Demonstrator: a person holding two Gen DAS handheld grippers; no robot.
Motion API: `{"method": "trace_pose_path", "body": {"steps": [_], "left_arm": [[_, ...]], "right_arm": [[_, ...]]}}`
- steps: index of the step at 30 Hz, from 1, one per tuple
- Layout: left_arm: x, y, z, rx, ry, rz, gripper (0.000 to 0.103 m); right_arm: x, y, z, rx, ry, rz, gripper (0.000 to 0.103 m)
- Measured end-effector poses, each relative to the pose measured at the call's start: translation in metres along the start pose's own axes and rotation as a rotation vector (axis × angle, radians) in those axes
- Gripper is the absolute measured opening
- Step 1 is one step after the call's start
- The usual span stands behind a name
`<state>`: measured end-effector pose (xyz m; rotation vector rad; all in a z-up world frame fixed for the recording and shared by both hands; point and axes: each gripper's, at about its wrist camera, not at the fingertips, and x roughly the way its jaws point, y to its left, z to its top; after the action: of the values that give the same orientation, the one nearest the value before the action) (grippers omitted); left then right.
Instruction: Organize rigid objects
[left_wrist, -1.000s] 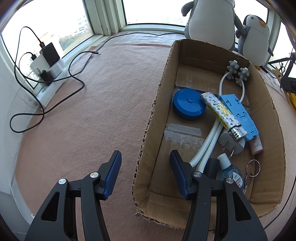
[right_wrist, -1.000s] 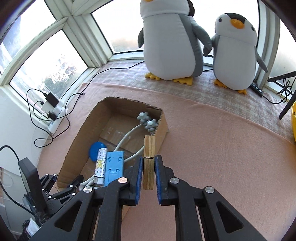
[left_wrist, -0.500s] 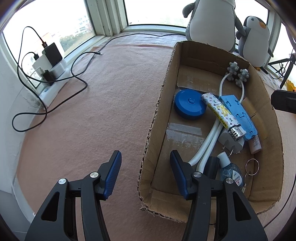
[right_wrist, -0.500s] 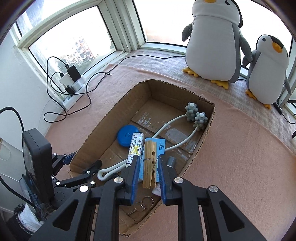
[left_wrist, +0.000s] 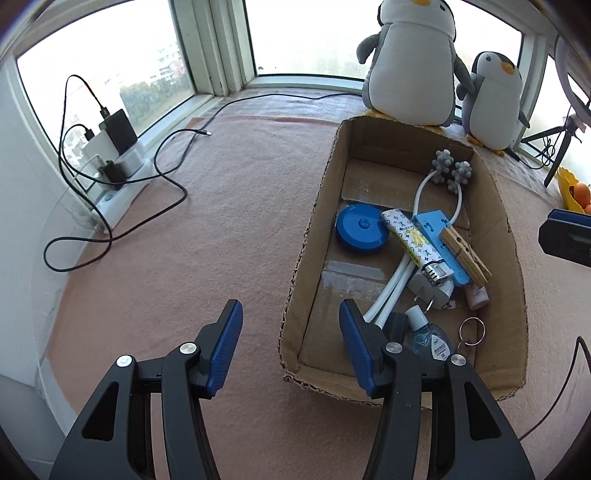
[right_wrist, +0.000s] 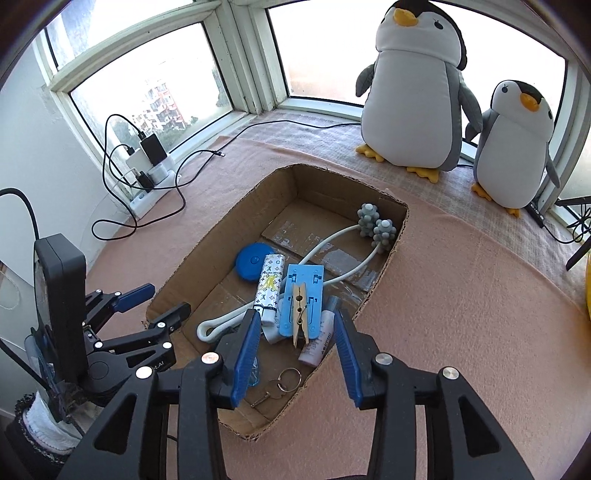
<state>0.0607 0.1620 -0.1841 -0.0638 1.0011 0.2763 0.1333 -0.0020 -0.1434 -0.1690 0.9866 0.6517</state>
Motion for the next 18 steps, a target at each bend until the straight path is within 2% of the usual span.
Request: {"method": "trace_pose_path", "body": {"steps": [8, 10, 13, 18], "left_arm": [[-0.065, -0.015, 0.012, 0.020, -0.137, -0.046, 0.054], [-0.080, -0.017, 0.014, 0.021, -0.168, -0.062, 0.067], [-0.098, -0.021, 0.016, 0.027, -0.203, -0.080, 0.069], [-0.119, -0.028, 0.017, 0.041, -0.242, -0.087, 0.070]], "right_arm": [[-0.048, -0.015, -0.015, 0.065, -0.110, -0.066, 0.052], [-0.061, -0.018, -0.019, 0.074, -0.143, -0.098, 0.060], [-0.078, -0.020, -0.025, 0.079, -0.186, -0.143, 0.070], [-0.098, -0.027, -0.035, 0.124, -0.223, -0.175, 0.071]]}}
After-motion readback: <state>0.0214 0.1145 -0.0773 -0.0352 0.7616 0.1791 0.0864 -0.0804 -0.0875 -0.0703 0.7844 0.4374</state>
